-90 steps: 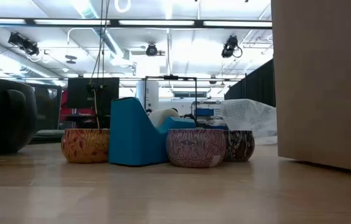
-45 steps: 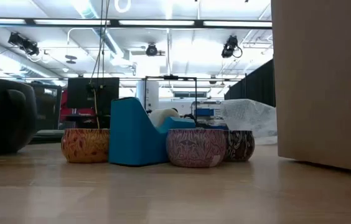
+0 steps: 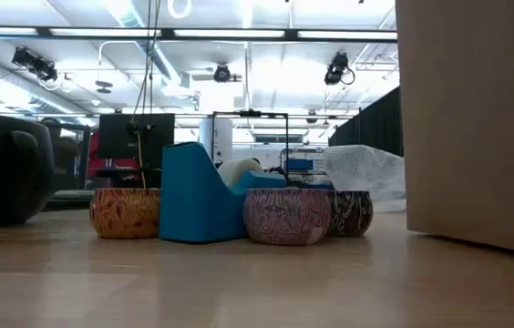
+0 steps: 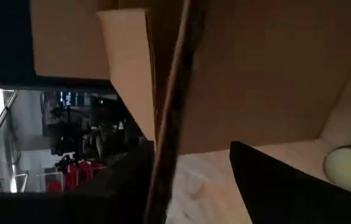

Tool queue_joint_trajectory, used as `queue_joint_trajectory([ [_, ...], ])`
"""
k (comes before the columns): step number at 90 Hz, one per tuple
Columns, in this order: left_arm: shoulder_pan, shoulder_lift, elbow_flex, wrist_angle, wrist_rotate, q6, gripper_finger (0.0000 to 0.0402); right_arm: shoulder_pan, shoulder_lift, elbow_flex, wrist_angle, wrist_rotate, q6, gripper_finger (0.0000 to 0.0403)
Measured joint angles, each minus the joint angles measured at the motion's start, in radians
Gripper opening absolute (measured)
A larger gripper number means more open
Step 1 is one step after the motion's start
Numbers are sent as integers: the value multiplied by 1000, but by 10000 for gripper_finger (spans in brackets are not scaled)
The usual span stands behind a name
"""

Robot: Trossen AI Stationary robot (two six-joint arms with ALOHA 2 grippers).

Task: Wrap mug
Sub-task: Move the box to the top of the table

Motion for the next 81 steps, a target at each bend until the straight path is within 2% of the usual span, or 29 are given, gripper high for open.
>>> queue_joint_trajectory([
  [15, 2, 3, 0, 21, -4, -76, 196, 0, 0, 0, 2, 0, 0, 0],
  [24, -1, 2, 0, 28, -15, -122, 179, 0, 0, 0, 9, 0, 44, 0],
  [37, 0, 2, 0, 36, -37, -139, 108, 1, 0, 0, 33, 0, 294, 0],
  [46, 1, 2, 0, 41, -50, -139, 35, 1, 0, 0, 57, 0, 383, 0],
  [51, 0, 1, 0, 54, -51, -147, 13, 0, 0, 0, 56, 4, 381, 0],
  [81, -29, 1, 0, 119, -77, -128, 2, -7, 0, 1, 57, 104, 281, 0],
])
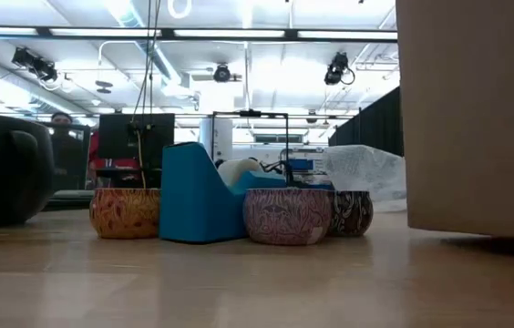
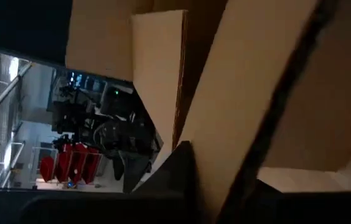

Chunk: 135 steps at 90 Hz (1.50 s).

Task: Wrap mug
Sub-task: Move the box to the top of the table

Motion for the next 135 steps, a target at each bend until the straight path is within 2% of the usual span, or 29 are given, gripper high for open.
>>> queue_joint_trajectory([
  [16, -5, 0, 0, 26, -34, 1, 1, 0, 2, 34, -8, 125, -65, 0],
  [32, -5, -31, -1, 25, -61, -7, 0, 0, 2, 39, -39, 144, -72, 0],
  [58, -3, -162, 0, 47, -77, -42, 0, 0, 2, 40, -246, 191, 4, 0],
  [75, -3, -218, 0, 52, -86, -35, 0, 0, 2, 40, -268, 190, 9, 0],
  [96, 21, -305, 0, 68, -145, -32, 0, 0, 2, 41, -285, 190, 36, 0],
  [118, 121, -409, 0, 67, -253, -44, 0, 7, 10, 41, -317, 185, 74, 0],
  [135, 261, -466, 0, 16, -327, -142, 0, 31, 52, 41, -321, 184, 74, 0],
])
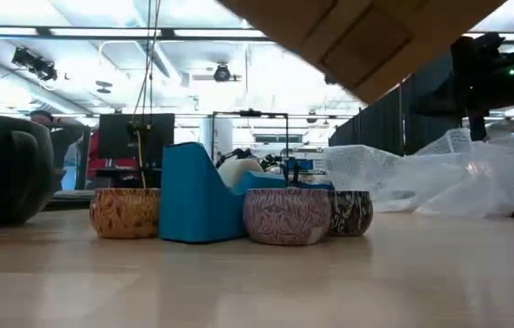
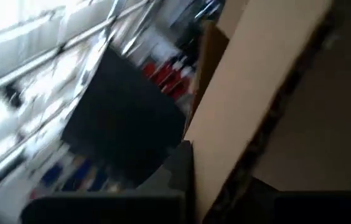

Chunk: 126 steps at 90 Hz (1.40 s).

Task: Wrap mug
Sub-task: Move the box to the top of the table

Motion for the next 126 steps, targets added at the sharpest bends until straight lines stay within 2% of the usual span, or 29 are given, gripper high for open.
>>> queue_joint_trajectory([
  [12, 114, -39, 0, -93, -37, -109, 0, 13, 44, 0, 0, 0, 23, 0],
  [27, 223, -48, 0, -195, -27, -198, 0, 19, 103, 0, 0, 0, 34, 0],
  [54, 331, -24, -21, -448, -23, -394, 0, 19, 196, 0, 2, 1, 84, 0],
  [74, 408, -27, -136, -460, -7, -477, 0, 37, 249, 0, 134, -39, 34, 0],
  [85, 446, -29, -224, -391, -14, -524, 0, 58, 280, 0, 231, -64, 13, 0],
  [99, 450, -32, -292, -347, 18, -609, 0, 74, 305, 1, 280, -79, 9, 0],
  [112, 410, -22, -315, -391, 179, -695, 0, 85, 316, 1, 298, -81, 19, 0],
  [119, 398, -18, -316, -408, 218, -685, 0, 88, 323, 1, 318, -78, 22, 0],
  [126, 386, -29, -311, -410, 210, -638, 0, 90, 324, 1, 331, -80, 17, 0],
])
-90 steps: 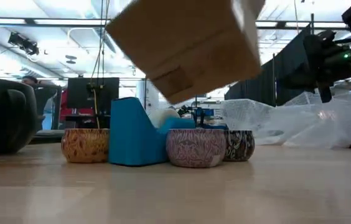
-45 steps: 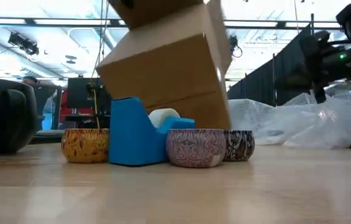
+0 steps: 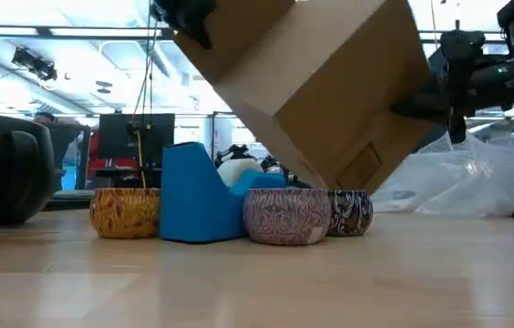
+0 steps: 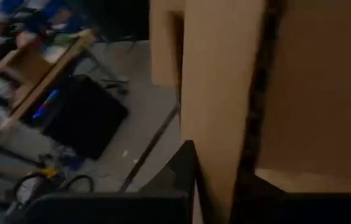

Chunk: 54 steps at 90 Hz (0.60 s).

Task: Wrap mug
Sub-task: Move the box to the top of the table

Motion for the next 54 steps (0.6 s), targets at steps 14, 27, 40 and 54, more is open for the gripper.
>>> queue_joint_trajectory([
  [14, -3, 7, -1, 24, -147, 123, 0, -13, 7, 0, 62, 26, -53, 0],
  [27, -2, 2, 0, 151, -282, 272, 0, -37, 23, 0, 141, 50, -111, 0],
  [40, -10, 4, 0, 347, -330, 487, 0, -38, 61, 1, 138, 22, -100, 0],
  [54, -47, 3, 0, 456, -335, 618, 0, -39, 120, 0, 140, 20, -87, 0],
])
